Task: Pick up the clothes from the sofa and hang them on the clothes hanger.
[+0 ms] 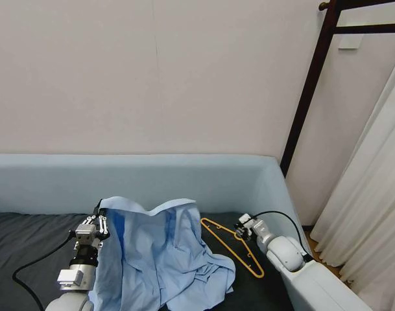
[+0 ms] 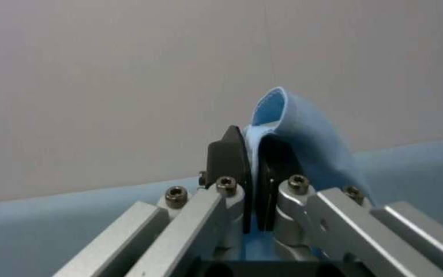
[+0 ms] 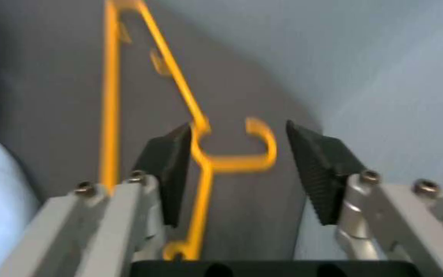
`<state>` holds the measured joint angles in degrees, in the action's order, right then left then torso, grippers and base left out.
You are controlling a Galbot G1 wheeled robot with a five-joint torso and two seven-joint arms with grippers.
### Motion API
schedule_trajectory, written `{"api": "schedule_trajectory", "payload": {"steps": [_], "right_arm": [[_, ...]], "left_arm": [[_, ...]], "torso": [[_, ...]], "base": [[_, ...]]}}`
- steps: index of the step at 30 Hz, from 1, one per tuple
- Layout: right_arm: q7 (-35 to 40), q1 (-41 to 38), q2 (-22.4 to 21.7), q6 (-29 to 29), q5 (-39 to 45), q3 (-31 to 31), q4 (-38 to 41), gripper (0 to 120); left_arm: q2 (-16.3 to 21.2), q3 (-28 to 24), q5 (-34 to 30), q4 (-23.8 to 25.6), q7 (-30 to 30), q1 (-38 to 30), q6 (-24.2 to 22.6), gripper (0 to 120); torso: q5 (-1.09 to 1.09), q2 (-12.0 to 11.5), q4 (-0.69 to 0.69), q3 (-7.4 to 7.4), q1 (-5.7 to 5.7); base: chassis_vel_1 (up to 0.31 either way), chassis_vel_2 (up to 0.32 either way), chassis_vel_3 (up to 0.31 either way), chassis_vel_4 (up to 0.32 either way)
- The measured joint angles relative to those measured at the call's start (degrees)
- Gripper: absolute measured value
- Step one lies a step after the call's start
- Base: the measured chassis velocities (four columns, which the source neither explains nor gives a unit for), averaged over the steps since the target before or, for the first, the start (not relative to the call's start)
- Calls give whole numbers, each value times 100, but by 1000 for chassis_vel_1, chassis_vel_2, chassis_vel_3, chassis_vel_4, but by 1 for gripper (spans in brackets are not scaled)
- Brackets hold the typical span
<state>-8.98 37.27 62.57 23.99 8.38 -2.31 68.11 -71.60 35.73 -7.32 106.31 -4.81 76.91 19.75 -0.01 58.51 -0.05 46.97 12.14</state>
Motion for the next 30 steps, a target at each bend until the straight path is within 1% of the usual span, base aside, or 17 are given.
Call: {"api": "schedule_trajectory", "payload": {"steps": [1,3,4,5,7,9,10,14,16,17,18,20,21,24,25,27,30], "right_arm": [[0,0,0,0,0,0,0,55],[-312,-144,218,-325,-398,101,-835,65],[-312,-144,218,-325,-398,101,-835,65],[-412,-229,351,-490,-618,164,-1277,70],[-449,-306,507,-588,-787,232,-1696,77],[-452,-322,549,-601,-828,252,-1791,83],[-452,-322,549,-601,-828,252,-1791,83],[-470,-360,701,-651,-938,356,-2109,98],[-471,-361,714,-657,-937,365,-2131,98],[-470,-361,753,-684,-885,395,-2192,92],[-470,-361,757,-687,-876,397,-2196,92],[-437,-346,830,-758,-648,444,-2261,79],[-437,-346,830,-758,-648,444,-2261,79],[-325,-351,923,-804,-289,500,-2338,65],[-301,-365,936,-733,-126,508,-2344,60],[-293,-369,938,-635,-21,512,-2334,56],[-316,-363,941,-288,222,536,-2279,42]], "left_arm": [[0,0,0,0,0,0,0,1],[-36,-13,53,24,5,27,4,1],[-36,-13,53,24,5,27,4,1],[-54,-15,74,38,6,41,11,1],[-73,-15,89,60,5,59,23,1],[-76,-14,92,66,5,62,27,1],[-76,-14,92,66,5,62,27,1],[-88,-4,104,106,1,74,37,1],[-88,-2,105,113,1,74,37,1],[-89,4,105,127,-2,75,39,1],[-89,5,105,130,-3,75,40,1],[-88,18,105,143,-21,76,49,1],[-88,18,105,143,-21,76,49,1],[-79,23,105,147,-44,74,58,1],[-73,23,104,147,-55,71,62,1],[-66,25,104,147,-66,71,79,1],[-28,39,84,147,-105,69,129,1]], "torso": [[0,0,0,0,0],[1,0,0,0,0],[1,0,0,0,0],[1,0,-1,0,0],[0,0,-1,0,0],[1,0,-1,0,0],[1,0,-1,0,0],[1,0,0,0,0],[1,0,0,0,0],[0,0,-1,0,0],[0,0,-1,0,0],[0,0,-2,0,0],[0,0,-2,0,0],[0,0,0,0,0],[0,0,-1,0,0],[0,0,0,0,0],[0,0,0,-1,0]], "base": [[0,0,0,0],[0,0,0,0],[0,0,0,0],[0,0,0,0],[0,0,0,0],[0,0,0,0],[0,0,0,0],[0,0,0,0],[0,0,0,0],[0,0,0,0],[0,0,0,0],[0,0,0,0],[0,0,0,0],[0,0,0,0],[0,0,0,0],[0,0,0,0],[0,0,0,0]]}}
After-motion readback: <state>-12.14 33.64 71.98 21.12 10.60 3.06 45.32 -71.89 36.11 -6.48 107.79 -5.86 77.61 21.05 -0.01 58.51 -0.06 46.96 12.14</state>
